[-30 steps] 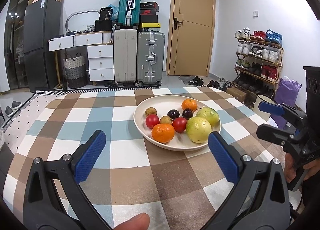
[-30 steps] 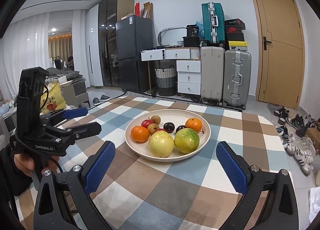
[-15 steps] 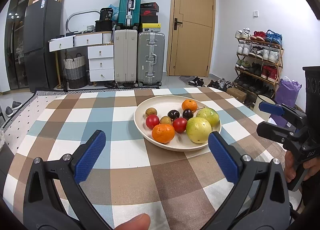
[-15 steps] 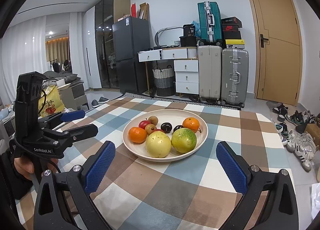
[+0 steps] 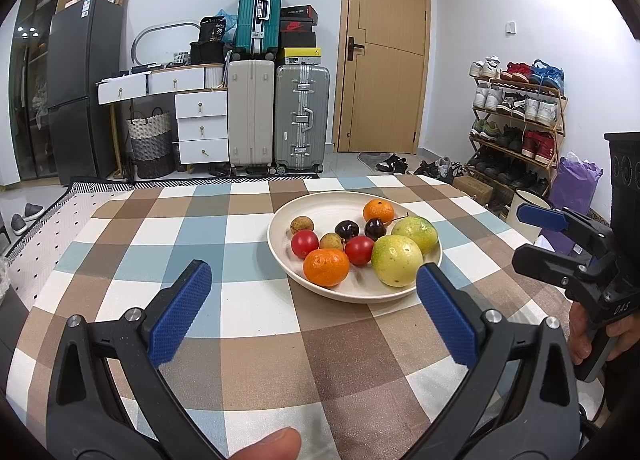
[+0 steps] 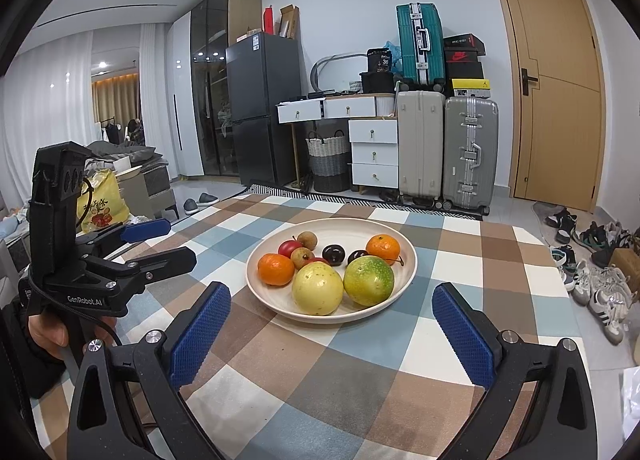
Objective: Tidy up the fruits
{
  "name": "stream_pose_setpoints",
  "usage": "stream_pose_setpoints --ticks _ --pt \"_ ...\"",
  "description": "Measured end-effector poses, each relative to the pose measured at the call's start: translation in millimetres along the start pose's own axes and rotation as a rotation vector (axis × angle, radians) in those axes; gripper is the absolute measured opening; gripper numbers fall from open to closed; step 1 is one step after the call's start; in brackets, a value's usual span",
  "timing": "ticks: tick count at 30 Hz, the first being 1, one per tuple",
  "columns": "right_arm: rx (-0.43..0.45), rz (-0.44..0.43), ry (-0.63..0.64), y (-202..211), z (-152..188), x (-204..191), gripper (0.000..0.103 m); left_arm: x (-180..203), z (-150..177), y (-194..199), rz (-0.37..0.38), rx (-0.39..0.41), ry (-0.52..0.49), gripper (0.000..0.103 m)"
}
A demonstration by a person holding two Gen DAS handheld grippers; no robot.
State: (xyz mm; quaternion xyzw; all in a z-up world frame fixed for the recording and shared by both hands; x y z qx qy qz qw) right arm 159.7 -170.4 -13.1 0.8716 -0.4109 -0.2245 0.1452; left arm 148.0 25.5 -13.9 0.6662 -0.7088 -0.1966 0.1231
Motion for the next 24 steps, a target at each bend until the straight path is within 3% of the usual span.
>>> stream_pose_setpoints --ticks 24 --pt "-0.001 0.0 0.0 -0.2 0.1 0.3 0.103 1.6 -0.5 0.8 0.0 0.003 -0.002 0.102"
Point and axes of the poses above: each gripper's, at about its wrist camera, not at the fingertips, and y roughly against the way its jaws point, x to its right, z to its underside, the point moved 4 cm from there along -y, roughly the way its jaws point, and after that the axes turned 11 degrees about -y, right-handed, at the moved point
